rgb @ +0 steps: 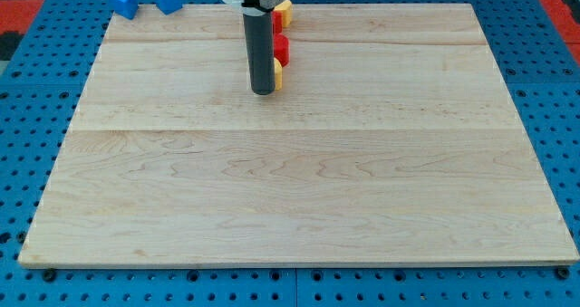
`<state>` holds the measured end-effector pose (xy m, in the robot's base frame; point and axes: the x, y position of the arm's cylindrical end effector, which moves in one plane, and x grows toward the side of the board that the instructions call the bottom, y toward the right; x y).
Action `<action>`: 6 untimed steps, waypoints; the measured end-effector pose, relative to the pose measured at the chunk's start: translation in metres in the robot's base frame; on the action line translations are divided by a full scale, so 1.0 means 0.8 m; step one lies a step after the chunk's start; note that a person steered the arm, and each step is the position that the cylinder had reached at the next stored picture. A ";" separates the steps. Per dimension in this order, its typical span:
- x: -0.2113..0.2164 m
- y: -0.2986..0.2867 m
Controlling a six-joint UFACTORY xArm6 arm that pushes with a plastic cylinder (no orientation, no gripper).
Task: Move your arm to the top right
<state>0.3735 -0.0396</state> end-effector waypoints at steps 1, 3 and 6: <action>0.004 0.035; -0.091 0.295; -0.227 0.374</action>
